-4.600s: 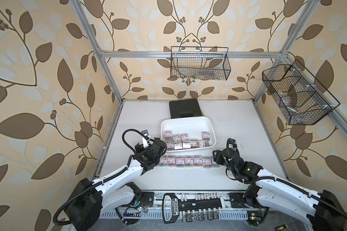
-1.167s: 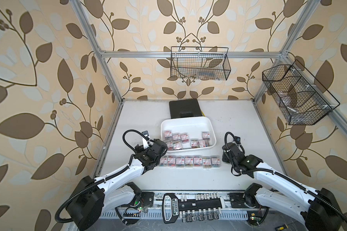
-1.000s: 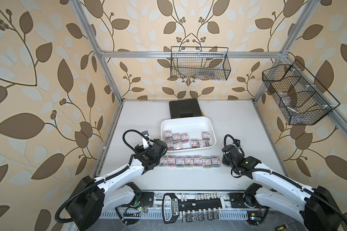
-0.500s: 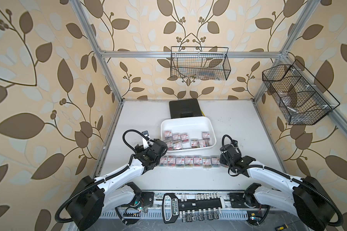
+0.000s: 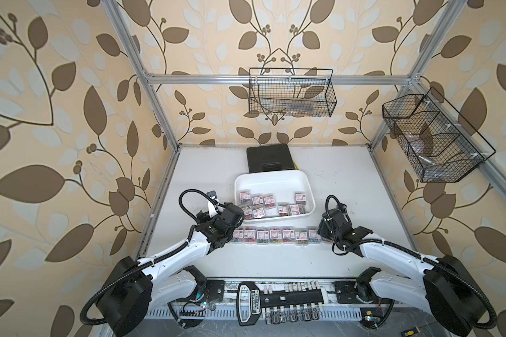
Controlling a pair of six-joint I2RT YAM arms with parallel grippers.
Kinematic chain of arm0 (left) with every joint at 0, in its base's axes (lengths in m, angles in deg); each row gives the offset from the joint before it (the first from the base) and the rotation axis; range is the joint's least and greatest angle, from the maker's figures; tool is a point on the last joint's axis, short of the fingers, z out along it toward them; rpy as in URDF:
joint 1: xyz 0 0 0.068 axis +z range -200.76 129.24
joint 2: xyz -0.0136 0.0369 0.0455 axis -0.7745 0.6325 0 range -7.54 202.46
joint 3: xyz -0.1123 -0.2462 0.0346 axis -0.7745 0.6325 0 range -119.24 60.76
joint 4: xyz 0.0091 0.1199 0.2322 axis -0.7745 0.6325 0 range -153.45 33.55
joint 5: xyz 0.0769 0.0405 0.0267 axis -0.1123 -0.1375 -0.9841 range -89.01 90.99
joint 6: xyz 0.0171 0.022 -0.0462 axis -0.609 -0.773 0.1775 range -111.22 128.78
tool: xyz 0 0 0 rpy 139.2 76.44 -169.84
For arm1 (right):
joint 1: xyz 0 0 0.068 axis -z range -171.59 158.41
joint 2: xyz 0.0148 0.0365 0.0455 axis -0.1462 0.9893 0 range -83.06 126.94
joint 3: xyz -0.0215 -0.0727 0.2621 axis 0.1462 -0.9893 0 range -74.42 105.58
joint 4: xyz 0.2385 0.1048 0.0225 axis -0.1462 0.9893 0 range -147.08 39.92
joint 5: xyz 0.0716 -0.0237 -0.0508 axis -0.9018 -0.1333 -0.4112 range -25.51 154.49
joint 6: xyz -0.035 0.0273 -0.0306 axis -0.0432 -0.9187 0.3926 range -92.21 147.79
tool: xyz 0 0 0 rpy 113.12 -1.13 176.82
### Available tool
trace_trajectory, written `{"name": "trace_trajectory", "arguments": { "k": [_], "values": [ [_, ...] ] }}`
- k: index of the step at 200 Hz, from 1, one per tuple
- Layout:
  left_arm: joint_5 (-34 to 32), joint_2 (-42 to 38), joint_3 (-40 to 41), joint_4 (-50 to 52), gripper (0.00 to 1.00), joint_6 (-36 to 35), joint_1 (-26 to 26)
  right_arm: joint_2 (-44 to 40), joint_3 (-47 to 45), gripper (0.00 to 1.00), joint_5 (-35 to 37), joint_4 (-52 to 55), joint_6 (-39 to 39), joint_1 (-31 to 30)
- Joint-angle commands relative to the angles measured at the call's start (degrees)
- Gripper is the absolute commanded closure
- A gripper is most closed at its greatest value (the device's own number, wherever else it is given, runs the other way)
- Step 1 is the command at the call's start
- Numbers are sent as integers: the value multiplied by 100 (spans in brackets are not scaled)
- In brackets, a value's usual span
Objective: Take the paper clips out of the storage box
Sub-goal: Place the boxed paper clips at the center of the board.
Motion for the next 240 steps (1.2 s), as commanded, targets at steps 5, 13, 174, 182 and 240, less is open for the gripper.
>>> {"name": "trace_trajectory", "arguments": {
  "k": [5,13,174,182,240],
  "values": [
    [-173,-93,-106,-30,1,108,55,-127,-192,34,-207,-216,-101,92],
    [-173,-94,-106,-30,1,108,55,-155,-233,34,-281,-273,-120,115],
    [878,-158,-509,-163,12,-93,-295,-1038,-341,23,-286,-257,-32,323],
    [823,-132,-612,-80,12,-39,-427,-1052,-268,22,-264,-236,22,383],
    [848,231,-1289,309,12,119,-1156,-1144,166,21,49,-320,251,701]
  ]
}}
